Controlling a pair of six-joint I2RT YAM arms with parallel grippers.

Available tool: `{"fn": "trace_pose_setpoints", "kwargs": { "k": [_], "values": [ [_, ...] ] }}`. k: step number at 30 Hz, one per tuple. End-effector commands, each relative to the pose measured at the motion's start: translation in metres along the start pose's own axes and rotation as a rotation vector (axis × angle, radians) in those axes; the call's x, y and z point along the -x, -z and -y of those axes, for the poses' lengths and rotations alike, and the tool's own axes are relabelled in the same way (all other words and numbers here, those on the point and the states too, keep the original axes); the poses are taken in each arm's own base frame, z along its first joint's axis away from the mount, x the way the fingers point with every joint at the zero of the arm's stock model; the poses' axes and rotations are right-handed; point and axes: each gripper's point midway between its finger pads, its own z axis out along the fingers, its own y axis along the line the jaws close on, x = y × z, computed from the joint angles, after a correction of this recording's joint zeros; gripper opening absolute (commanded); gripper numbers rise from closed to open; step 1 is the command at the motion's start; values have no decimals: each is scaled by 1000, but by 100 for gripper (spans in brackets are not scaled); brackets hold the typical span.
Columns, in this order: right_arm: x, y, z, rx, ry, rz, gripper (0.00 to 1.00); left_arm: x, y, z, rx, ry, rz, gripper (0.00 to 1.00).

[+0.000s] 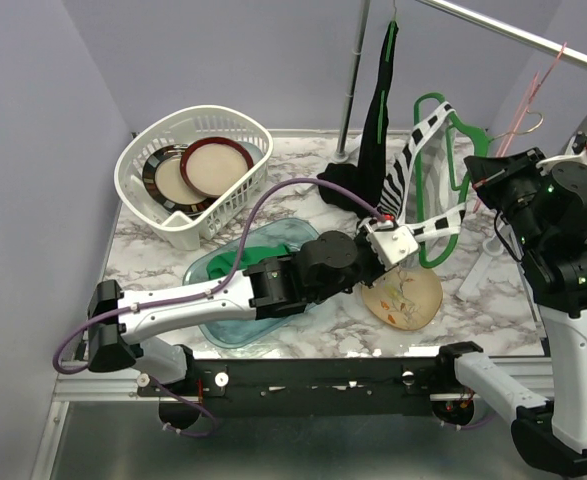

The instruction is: Remove the tank top from the hanger

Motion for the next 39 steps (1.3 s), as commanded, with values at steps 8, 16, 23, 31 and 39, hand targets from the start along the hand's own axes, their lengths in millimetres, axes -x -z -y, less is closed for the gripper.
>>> {"fn": "trace_pose_setpoints", "kwargs": {
  "k": [8,16,23,31,39],
  "values": [
    [34,-26,0,-38,14,181,1,19,59,3,-68,98,91,0],
    [44,-37,1,-79,35,215,1,22,98,22,-225,135,175,0],
    [48,-38,3,-97,42,234,1,18,112,23,-250,131,176,0],
    [44,-51,5,-112,25,225,1,49,121,50,-418,181,280,0],
    [39,-58,7,-119,-26,218,1,45,77,62,-427,123,142,0]
  ]
}}
